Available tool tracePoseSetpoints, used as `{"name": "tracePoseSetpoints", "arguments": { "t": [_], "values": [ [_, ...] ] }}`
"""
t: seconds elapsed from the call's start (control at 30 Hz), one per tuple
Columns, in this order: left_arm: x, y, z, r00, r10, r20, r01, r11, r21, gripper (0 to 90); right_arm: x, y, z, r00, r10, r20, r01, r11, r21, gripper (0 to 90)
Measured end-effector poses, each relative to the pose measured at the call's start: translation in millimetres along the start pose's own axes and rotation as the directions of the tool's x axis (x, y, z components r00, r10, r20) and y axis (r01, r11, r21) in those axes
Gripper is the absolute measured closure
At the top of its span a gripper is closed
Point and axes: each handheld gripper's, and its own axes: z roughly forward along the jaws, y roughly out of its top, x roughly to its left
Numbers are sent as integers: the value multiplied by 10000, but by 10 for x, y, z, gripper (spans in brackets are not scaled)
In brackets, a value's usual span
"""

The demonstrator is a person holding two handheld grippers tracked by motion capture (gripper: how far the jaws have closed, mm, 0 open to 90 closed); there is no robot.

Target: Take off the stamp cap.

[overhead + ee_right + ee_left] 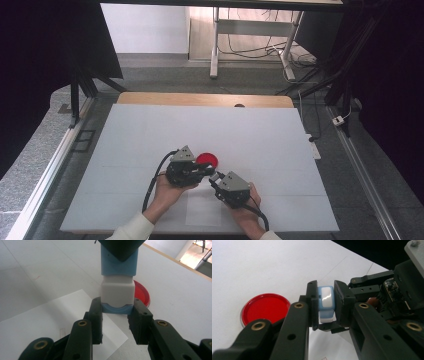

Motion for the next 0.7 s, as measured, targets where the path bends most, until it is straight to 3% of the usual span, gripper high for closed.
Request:
{"name": "tracePoseSetpoints", "arguments": {
  "t": [0.13,0.27,0.43,0.7],
  "values": [
    [-2,-1,-3,10000,20,-31,-20,10000,-48,748,-8,6,-2,9999,44,-92,-44,10000,45,653],
    [6,-2,-15,9999,-86,64,88,9997,-211,748,-10,-9,-9,9985,517,-155,-521,9983,-269,652],
    [17,-7,-16,9998,-182,128,185,9995,-240,748,5,-24,-15,9975,701,-66,-703,9967,-413,653],
    [12,-9,-14,9998,-154,135,157,9997,-194,752,9,-28,-14,9989,461,-21,-462,9984,-341,653]
  ]
}}
